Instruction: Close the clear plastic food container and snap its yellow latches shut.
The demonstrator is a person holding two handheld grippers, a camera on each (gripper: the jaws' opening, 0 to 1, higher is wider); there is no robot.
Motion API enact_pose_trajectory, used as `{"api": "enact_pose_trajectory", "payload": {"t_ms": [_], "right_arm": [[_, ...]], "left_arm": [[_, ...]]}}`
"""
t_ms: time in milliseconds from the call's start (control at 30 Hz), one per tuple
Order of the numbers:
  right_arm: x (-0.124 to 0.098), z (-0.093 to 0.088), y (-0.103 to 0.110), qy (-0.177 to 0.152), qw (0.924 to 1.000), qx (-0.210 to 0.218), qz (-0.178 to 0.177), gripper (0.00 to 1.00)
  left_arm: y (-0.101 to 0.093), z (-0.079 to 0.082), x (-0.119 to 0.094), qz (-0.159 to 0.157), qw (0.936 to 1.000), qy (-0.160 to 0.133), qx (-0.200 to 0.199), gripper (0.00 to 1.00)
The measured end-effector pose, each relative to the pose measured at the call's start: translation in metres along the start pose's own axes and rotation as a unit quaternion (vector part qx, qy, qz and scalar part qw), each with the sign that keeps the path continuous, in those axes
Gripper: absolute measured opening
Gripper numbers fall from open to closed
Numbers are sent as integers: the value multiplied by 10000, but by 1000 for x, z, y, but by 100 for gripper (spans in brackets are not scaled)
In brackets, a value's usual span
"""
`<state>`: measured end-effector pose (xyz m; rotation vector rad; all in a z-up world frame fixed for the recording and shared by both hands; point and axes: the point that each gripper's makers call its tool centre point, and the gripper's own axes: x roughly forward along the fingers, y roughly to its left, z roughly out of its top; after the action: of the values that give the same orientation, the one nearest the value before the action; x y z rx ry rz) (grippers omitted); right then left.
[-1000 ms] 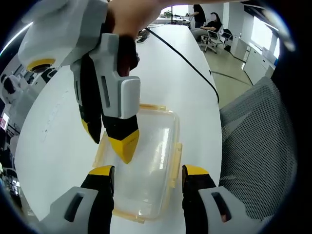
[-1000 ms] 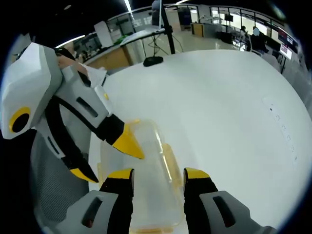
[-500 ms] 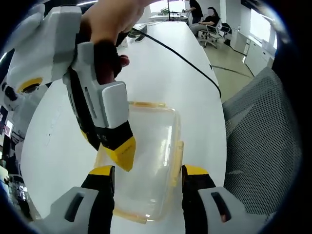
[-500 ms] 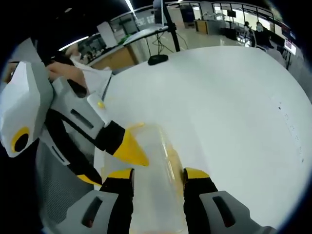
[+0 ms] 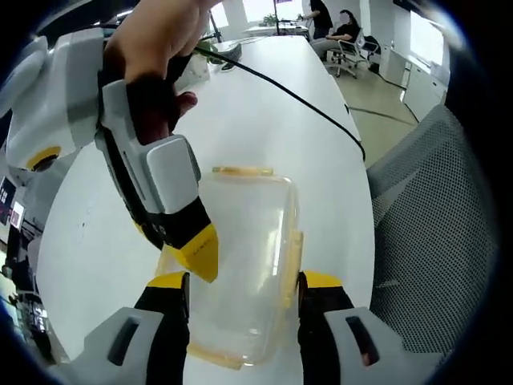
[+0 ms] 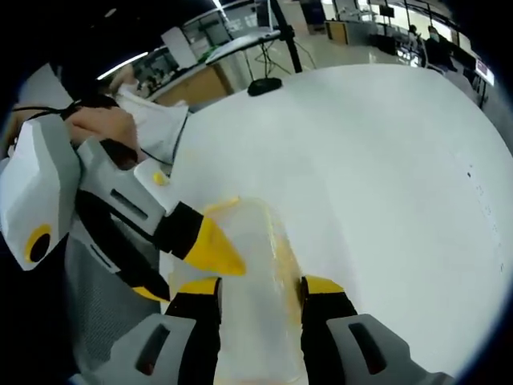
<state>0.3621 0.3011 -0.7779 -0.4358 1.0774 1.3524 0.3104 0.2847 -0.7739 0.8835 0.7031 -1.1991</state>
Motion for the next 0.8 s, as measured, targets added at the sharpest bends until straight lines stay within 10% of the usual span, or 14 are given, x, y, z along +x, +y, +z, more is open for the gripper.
{"api": "enact_pose_trajectory", "payload": {"t_ms": [800], "right_arm": [[3,-2,-2,307,9994,159,71,33]], "left_arm": [[4,-3,-1,110,9998,148,118,50]]}}
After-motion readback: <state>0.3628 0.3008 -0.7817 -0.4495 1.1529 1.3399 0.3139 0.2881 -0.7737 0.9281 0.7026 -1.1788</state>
